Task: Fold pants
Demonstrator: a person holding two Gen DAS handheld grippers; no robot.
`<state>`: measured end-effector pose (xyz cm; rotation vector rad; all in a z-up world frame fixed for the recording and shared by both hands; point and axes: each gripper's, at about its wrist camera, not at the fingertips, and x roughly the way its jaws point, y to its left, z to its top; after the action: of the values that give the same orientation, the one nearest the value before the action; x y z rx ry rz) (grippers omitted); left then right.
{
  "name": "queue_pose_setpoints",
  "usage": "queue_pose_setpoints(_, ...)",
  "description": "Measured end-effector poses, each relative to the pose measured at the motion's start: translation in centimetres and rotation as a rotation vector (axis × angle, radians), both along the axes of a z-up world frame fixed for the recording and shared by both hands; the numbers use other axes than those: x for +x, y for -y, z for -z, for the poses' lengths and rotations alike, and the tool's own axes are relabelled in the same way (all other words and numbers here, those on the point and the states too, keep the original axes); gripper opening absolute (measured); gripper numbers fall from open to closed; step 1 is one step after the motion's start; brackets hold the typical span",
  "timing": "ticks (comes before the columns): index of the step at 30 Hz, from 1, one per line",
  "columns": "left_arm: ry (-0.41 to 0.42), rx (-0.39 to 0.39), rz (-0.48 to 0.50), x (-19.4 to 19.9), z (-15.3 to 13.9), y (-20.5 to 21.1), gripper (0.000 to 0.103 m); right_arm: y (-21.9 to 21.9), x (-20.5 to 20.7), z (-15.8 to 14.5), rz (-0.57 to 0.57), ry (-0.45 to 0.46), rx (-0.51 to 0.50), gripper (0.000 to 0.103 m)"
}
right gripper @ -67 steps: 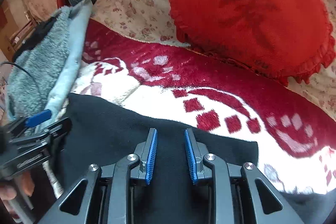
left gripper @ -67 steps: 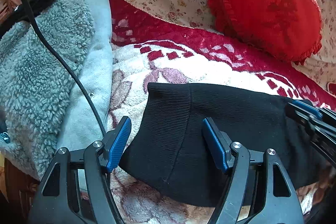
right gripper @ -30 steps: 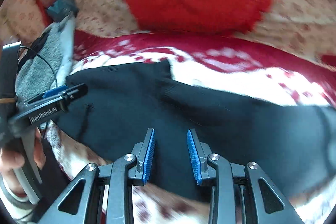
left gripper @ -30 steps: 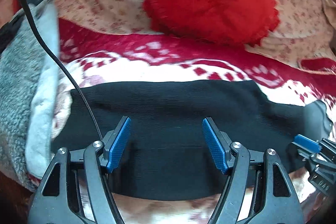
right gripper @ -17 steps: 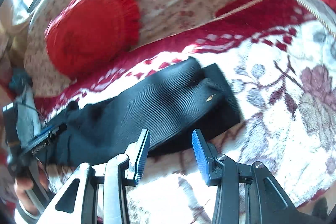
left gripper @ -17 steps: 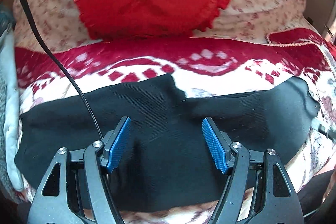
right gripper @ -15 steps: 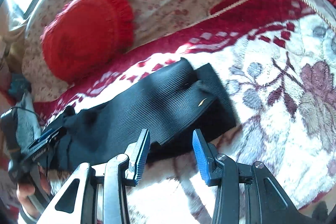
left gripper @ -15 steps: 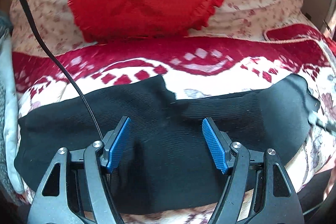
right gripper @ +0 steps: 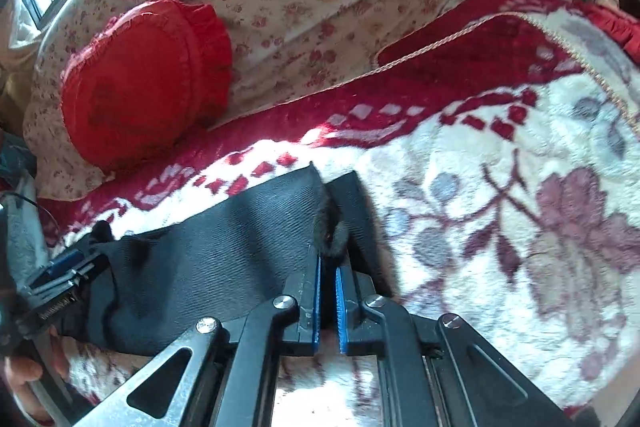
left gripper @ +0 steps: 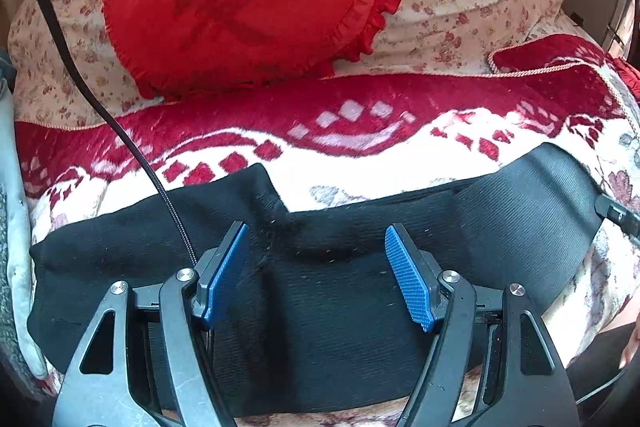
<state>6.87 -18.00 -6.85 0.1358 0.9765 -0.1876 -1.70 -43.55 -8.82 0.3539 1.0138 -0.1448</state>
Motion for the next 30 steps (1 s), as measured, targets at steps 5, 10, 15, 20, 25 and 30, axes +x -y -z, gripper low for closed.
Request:
queue_pose_setpoints(5,-0.033,0.023,0.011,-0.1,1.1,0.7,0.070,1.0,-0.2,1.7,0.011,-0.065,-0.032,0.005)
queue_pose_setpoints(10,-0.025,0.021,0.014,-0.4,0.6,0.9,0.070,0.8,-0.4,1.0,-0.007,-0.069,-0.060,0.005)
queue_pose_setpoints(15,0.003,-0.004,0.029,-0.5,-0.7,1.4,0.070,0.9,-0.1,-0.9,-0.018,-0.072,-0.089,0.011)
queue_pose_setpoints(20,-0.017,-0.019,0.093,-0.1,-0.8,3.6,0.070,1.7,0.5,-2.1,-0.038,-0.045,-0.055,0.029)
queue_pose_setpoints(25,-0.043,-0.011,0.151,0.1,-0.1,6.4,0.070,0.7,3.5,-1.9,-0.145,-0.036,-0.036,0.029)
queue_pose_setpoints(30,-0.045,-0.011,0.187,-0.2,0.3,8.3,0.070,0.5,8.1,1.0,-0.238,-0.126,-0.053,0.030)
